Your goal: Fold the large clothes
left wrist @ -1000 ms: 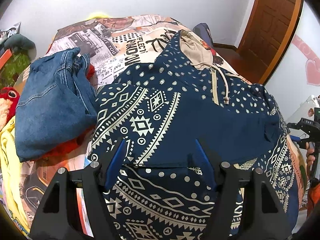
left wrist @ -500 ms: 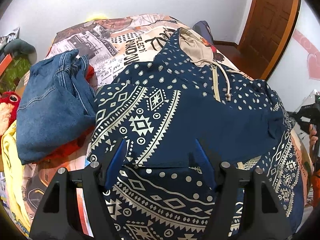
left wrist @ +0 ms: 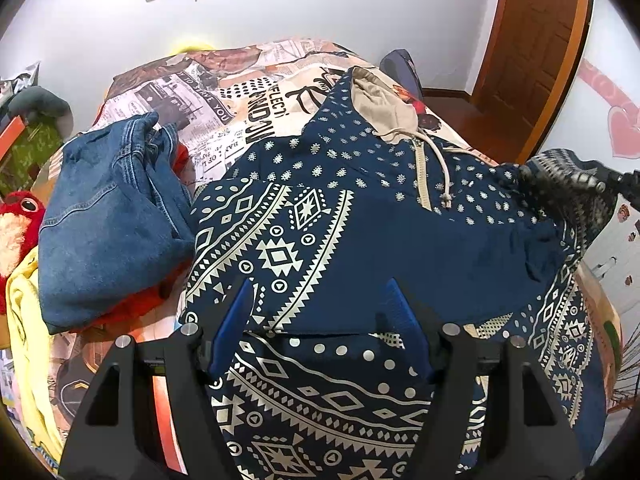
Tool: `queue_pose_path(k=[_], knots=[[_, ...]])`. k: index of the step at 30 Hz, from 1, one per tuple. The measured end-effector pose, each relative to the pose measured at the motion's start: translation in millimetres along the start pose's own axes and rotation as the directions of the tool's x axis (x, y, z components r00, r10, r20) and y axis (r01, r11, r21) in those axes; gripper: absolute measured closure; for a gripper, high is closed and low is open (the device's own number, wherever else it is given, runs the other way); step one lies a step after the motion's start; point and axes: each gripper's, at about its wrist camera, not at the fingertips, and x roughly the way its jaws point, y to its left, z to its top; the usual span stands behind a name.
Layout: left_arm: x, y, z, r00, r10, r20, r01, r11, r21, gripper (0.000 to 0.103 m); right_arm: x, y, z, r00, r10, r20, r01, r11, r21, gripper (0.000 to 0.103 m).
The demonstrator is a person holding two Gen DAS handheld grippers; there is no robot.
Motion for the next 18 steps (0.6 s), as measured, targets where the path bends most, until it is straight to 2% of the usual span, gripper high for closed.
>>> queue_pose_path(k=[3,6,8,10,11,14,18], knots=[[-1,-1,-2,1.000,0.002,-0.001,-0.002,1.000,0.008,0.035,19,21,-16,0.996,-0.019,-0.089,0.013,0.998,-0.066,0.094],[-2,0,-4,1.000,0.001,-0.001,-0.001,1.000,0.011,0.035,43,31,-36,0.980,-0.017,-0.197,-0.002,0.995,-0.096,0.092],[-2,0,-4,1.000,0.000,-0.002,0.000,1.000,0.011,0.035,62,35,-52,0.958,-0.032,-0.286,0.002,0.995,-0.105,0.092],[-3,1,-6,1.000,-0.001,-0.006,0.001,1.000,0.012,0.035,72,38,-65,0.936,-0.060,-0.345,0.019,0.992,-0.123,0.086],[-3,2,-7,1.000,-0.002,-0.007,0.002,1.000,0.013,0.035,76,40,-70,0.927,-0.054,-0.372,0.005,0.991,-0.132,0.079],[-3,3,-8,1.000,-0.006,-0.010,0.006,1.000,0.012,0.035,74,41,-79,0.922,-0.052,-0.382,-0.006,0.989,-0.150,0.069],[0,3,-9,1.000,-0.010,-0.016,0.010,1.000,0.006,0.035,54,34,-71,0.930,0.005,-0.367,-0.056,0.990,-0.129,0.068]])
